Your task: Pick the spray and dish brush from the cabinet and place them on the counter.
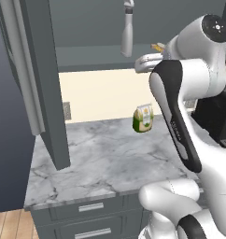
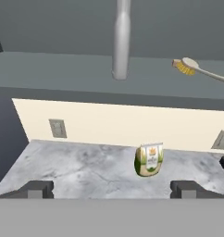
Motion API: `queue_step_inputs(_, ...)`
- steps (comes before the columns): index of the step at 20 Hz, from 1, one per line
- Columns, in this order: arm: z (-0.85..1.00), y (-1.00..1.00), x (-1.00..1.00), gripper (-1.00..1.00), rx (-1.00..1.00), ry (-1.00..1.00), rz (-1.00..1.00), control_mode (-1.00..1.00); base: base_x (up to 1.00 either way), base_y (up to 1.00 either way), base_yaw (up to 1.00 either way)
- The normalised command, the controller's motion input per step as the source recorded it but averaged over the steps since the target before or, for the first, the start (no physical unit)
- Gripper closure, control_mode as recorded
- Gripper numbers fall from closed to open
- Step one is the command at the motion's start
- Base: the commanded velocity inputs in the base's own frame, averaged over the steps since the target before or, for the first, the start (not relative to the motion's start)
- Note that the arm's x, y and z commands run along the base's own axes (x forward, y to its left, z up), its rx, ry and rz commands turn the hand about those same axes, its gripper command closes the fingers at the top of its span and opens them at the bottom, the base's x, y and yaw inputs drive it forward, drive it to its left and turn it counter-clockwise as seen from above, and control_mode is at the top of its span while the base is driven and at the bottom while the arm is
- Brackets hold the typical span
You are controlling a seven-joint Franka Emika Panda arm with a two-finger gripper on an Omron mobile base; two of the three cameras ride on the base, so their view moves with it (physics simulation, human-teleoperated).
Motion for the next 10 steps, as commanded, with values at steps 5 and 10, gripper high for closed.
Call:
queue_step_inputs(5,0.03,0.00,0.29,-1.00,-0.02,-0.05,0.00,-1.00,0.00,0.00,0.00)
queue_step_inputs(10,0.00,-0.01,0.21,-1.00,0.00,-0.16,0.00,-1.00,0.00,0.00,0.00)
